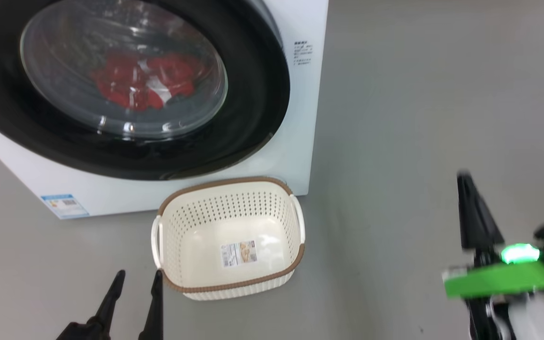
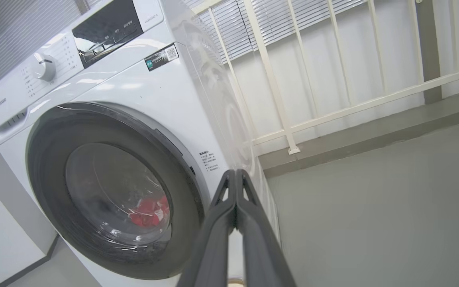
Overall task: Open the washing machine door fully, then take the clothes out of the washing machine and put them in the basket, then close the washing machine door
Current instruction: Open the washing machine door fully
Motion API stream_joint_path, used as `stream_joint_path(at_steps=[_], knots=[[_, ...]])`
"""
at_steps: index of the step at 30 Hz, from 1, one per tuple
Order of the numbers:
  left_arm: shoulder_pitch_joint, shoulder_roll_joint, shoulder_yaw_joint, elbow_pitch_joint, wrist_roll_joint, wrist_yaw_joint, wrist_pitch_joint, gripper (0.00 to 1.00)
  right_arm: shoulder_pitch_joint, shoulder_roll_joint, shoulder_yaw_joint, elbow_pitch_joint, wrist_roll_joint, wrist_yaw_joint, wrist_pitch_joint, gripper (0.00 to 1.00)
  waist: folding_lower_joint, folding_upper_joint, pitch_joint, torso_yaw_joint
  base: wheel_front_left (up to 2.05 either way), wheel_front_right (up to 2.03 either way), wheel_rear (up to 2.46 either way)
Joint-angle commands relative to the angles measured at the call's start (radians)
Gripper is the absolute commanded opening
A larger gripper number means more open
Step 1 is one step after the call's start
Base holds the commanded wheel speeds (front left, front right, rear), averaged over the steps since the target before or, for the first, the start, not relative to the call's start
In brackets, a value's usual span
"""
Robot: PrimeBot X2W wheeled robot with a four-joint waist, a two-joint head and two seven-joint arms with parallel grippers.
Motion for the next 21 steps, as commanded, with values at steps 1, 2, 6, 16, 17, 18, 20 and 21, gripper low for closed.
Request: stream_joint_path(at_steps=[1, 2, 6, 16, 17, 18, 20, 21], knots=[[-0.045, 0.014, 0.021, -0.025, -0.009, -0.003, -0.012, 1.00, -0.083, -0.012, 0.036, -0.014, 0.035, 0.000, -0.006, 0.00, 0.0000, 0.0000, 0.027, 0.020, 0.00, 0.00, 0.00], [-0.053, 0.014, 0.015, -0.024, -0.012, -0.004, -0.012, 1.00, -0.113, -0.012, 0.042, -0.007, 0.049, 0.000, -0.006, 0.00, 0.0000, 0.0000, 0.035, 0.028, 0.00, 0.00, 0.00], [-0.081, 0.014, 0.000, -0.026, -0.021, -0.003, -0.012, 1.00, -0.203, -0.018, 0.064, 0.010, 0.092, 0.000, -0.006, 0.00, 0.0000, 0.0000, 0.065, 0.052, 0.00, 0.00, 0.00], [-0.161, 0.014, -0.033, -0.027, -0.053, -0.007, -0.012, 1.00, -0.491, -0.109, 0.165, 0.101, 0.309, 0.000, -0.006, 0.00, 0.0000, 0.0000, 0.187, 0.126, 0.00, 0.00, 0.00], [-0.169, 0.014, -0.036, -0.027, -0.058, -0.008, -0.012, 1.00, -0.517, -0.120, 0.184, 0.114, 0.343, 0.000, -0.006, 0.00, 0.0000, 0.0000, 0.201, 0.130, 0.00, 0.00, 0.00], [-0.177, 0.014, -0.039, -0.027, -0.062, -0.008, -0.012, 1.00, -0.543, -0.130, 0.206, 0.125, 0.384, 0.000, -0.005, 0.00, 0.0000, 0.0000, 0.214, 0.136, 0.00, 0.00, 0.00], [-0.194, 0.014, -0.048, -0.026, -0.072, -0.009, -0.012, 1.00, -0.593, -0.157, 0.245, 0.139, 0.468, 0.000, 0.009, 0.00, 0.0000, 0.0000, 0.239, 0.146, 0.00, 0.00, 0.00], [-0.202, 0.014, -0.052, -0.026, -0.076, -0.010, -0.012, 1.00, -0.617, -0.171, 0.259, 0.146, 0.509, 0.000, 0.017, 0.00, 0.0000, 0.0000, 0.251, 0.150, 0.00, 0.00, 0.00]])
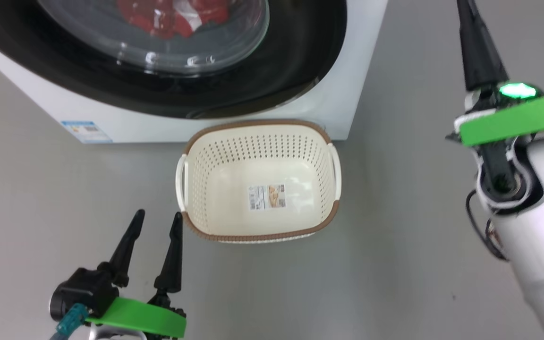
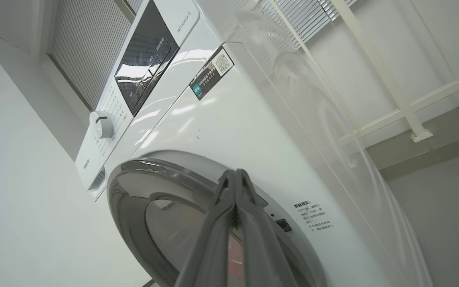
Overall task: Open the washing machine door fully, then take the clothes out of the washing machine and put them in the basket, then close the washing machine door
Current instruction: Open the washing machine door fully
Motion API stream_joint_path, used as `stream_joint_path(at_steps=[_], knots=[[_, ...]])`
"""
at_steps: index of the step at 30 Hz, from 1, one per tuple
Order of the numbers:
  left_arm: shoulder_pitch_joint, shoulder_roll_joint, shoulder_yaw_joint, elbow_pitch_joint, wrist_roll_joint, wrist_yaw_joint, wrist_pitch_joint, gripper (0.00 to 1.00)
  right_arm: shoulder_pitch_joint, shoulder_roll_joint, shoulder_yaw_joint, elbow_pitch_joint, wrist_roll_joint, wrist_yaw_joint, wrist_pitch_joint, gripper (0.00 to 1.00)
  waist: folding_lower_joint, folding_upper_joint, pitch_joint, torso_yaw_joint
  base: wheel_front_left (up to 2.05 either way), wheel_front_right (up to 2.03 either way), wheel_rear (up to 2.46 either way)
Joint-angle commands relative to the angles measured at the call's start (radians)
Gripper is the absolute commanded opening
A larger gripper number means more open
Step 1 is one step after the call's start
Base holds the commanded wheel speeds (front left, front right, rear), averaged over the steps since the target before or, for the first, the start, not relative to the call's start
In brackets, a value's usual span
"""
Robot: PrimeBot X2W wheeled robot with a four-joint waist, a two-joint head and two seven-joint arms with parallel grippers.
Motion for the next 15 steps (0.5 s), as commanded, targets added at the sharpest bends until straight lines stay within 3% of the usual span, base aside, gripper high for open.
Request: stream_joint_path(at_steps=[1, 7, 15], knots=[[-0.028, 0.014, 0.026, -0.022, -0.008, -0.003, -0.012, 1.00, -0.037, -0.010, 0.023, -0.016, 0.039, 0.000, 0.011, 0.00, 0.0000, -0.0001, 0.062, 0.039, 0.00, 0.00, 0.00], [-0.071, 0.014, 0.015, -0.022, -0.022, -0.005, -0.012, 1.00, -0.176, -0.080, 0.091, 0.002, 0.241, 0.000, 0.115, 0.00, 0.0000, -0.0001, 0.127, 0.057, 0.00, 0.00, 0.00], [-0.119, 0.014, 0.000, -0.017, -0.033, -0.011, -0.012, 1.00, -0.334, -0.129, 0.122, 0.014, 0.469, 0.000, 0.343, 0.00, 0.0000, -0.0001, 0.196, 0.076, 0.00, 0.00, 0.00]])
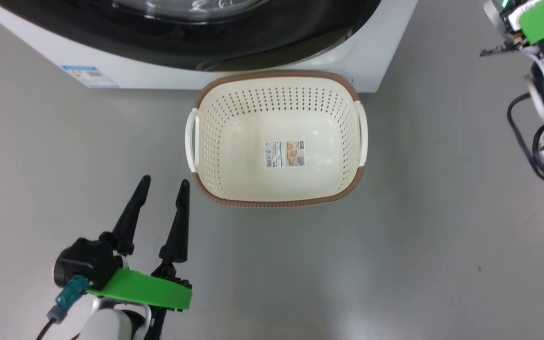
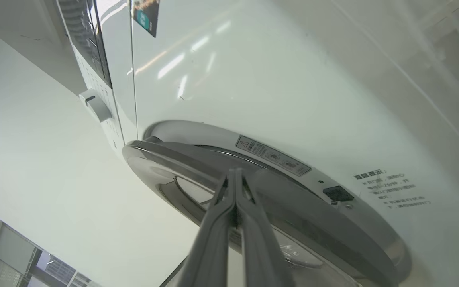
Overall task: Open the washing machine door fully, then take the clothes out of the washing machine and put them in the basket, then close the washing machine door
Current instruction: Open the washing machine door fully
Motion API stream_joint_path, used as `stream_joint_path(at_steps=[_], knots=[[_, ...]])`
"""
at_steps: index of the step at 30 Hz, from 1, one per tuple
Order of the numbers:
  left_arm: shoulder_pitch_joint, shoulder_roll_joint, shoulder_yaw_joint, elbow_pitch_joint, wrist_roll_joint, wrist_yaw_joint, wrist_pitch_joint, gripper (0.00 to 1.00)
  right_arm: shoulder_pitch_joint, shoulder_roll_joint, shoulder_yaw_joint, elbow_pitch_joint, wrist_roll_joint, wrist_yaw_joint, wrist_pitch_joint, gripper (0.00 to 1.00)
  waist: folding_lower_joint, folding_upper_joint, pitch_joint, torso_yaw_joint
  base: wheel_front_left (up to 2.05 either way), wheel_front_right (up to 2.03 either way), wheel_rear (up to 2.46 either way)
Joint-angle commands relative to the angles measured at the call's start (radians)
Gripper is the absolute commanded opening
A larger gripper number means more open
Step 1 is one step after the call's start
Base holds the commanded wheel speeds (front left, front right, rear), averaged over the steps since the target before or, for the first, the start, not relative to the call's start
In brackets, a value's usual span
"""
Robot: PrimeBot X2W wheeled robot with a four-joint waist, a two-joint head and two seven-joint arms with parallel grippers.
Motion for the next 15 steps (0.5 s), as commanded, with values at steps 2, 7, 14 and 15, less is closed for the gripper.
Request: stream_joint_path(at_steps=[2, 7, 14, 15], knots=[[-0.017, 0.016, 0.022, -0.019, -0.015, -0.004, -0.012, 1.00, -0.030, 0.001, 0.014, -0.010, 0.046, 0.000, 0.063, 0.00, 0.0000, -0.0001, 0.037, 0.023, 0.00, 0.00, 0.00], [-0.025, 0.016, 0.008, -0.015, -0.023, -0.006, -0.012, 1.00, -0.091, 0.000, 0.016, 0.029, 0.119, 0.000, 0.181, 0.00, 0.0000, -0.0001, 0.055, 0.034, 0.00, 0.00, 0.00], [-0.032, 0.016, -0.006, -0.014, -0.034, -0.007, -0.012, 1.00, -0.171, 0.016, -0.011, 0.112, 0.211, 0.000, 0.299, 0.00, 0.0000, -0.0001, 0.083, 0.049, 0.00, 0.00, 0.00], [-0.034, 0.016, -0.007, -0.012, -0.035, -0.007, -0.012, 1.00, -0.183, 0.020, -0.008, 0.130, 0.217, 0.000, 0.312, 0.00, 0.0000, -0.0001, 0.086, 0.051, 0.00, 0.00, 0.00]])
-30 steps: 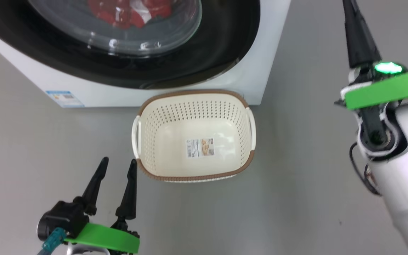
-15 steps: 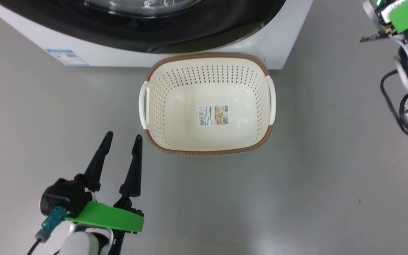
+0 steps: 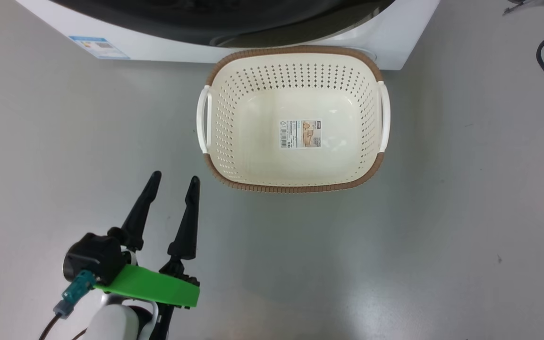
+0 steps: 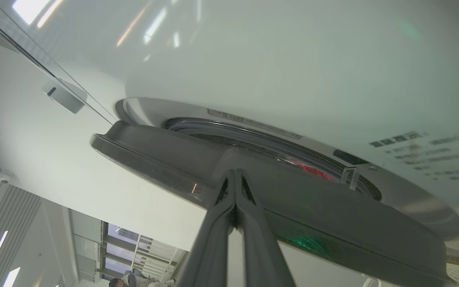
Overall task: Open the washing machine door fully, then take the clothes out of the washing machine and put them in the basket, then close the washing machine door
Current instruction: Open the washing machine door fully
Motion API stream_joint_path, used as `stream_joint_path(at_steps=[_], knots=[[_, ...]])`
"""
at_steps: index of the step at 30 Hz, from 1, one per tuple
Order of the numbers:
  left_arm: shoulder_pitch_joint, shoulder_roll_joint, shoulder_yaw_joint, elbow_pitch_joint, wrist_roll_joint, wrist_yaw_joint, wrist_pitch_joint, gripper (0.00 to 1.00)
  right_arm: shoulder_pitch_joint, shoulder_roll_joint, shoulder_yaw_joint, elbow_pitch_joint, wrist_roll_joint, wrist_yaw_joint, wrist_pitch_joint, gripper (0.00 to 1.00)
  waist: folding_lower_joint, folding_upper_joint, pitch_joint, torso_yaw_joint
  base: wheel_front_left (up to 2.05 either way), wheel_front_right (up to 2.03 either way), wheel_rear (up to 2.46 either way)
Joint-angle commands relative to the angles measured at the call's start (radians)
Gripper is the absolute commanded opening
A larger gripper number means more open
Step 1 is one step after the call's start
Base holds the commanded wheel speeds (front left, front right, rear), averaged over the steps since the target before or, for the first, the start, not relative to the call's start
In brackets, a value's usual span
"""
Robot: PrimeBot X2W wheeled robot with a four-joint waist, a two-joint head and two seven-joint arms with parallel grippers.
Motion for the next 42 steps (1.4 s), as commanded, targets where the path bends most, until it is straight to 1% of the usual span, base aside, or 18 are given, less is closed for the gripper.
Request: stream_joint_path(at_steps=[1, 10, 16, 21, 29, 42], knots=[[-0.012, 0.018, 0.027, -0.015, -0.008, -0.006, -0.012, 1.00, -0.023, 0.018, 0.008, -0.002, 0.005, 0.001, 0.019, 0.00, -0.0001, 0.0000, 0.011, 0.007, 0.00, 0.00, 0.00], [-0.026, 0.018, 0.010, -0.013, -0.024, -0.006, -0.012, 1.00, -0.130, 0.049, 0.027, 0.125, 0.010, 0.001, 0.073, 0.00, -0.0001, 0.0000, 0.037, 0.025, 0.00, 0.00, 0.00], [-0.029, 0.018, 0.005, -0.009, -0.033, -0.006, -0.012, 1.00, -0.144, 0.065, 0.037, 0.152, 0.017, 0.001, 0.117, 0.00, -0.0001, 0.0000, 0.033, 0.030, 0.00, 0.00, 0.00], [-0.025, 0.018, 0.008, -0.009, -0.035, -0.006, -0.012, 1.00, -0.108, 0.071, 0.040, 0.147, 0.028, 0.001, 0.151, 0.00, -0.0001, 0.0000, 0.008, 0.028, 0.00, 0.00, 0.00], [-0.006, 0.018, 0.014, -0.008, -0.026, -0.006, -0.012, 1.00, -0.028, 0.082, 0.047, 0.126, 0.026, 0.001, 0.177, 0.00, -0.0001, 0.0000, -0.036, 0.011, 0.00, 0.00, 0.00], [0.034, 0.018, 0.015, -0.008, -0.011, -0.006, -0.012, 1.00, 0.117, 0.113, 0.065, 0.051, 0.009, 0.001, 0.205, 0.00, -0.0001, 0.0000, -0.121, -0.015, 0.00, 0.00, 0.00]])
